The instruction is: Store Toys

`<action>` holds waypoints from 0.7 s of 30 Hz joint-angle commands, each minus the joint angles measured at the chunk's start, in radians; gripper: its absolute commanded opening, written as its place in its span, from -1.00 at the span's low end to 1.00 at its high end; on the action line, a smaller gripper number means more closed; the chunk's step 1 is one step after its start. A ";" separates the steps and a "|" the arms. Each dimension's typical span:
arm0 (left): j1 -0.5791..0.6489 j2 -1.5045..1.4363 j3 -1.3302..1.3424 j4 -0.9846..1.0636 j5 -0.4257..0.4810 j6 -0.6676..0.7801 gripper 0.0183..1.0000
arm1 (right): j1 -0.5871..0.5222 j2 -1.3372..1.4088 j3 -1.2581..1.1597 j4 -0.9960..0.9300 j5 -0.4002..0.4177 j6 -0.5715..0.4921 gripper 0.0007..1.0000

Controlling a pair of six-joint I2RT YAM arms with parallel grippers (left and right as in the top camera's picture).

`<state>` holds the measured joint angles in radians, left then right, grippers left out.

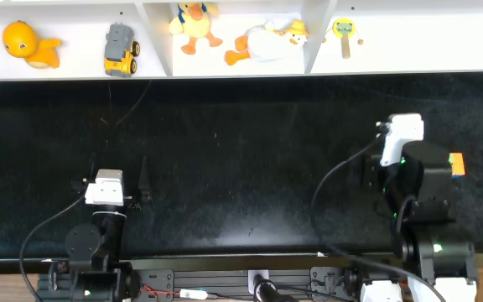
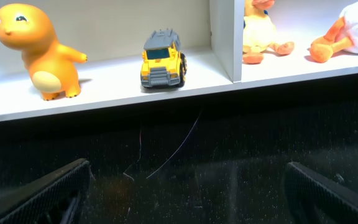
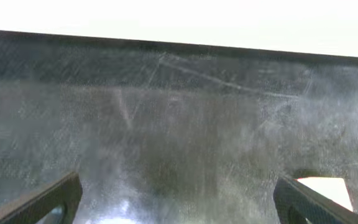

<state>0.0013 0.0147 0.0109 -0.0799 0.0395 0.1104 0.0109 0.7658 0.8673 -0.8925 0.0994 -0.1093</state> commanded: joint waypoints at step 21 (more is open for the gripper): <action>-0.005 -0.012 -0.002 -0.003 -0.008 -0.011 1.00 | -0.780 0.539 -0.032 0.173 -0.269 -0.761 1.00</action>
<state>0.0013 0.0151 0.0109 -0.0799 0.0395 0.1101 -0.7364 1.2797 0.8391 -0.7410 -0.0650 -0.7341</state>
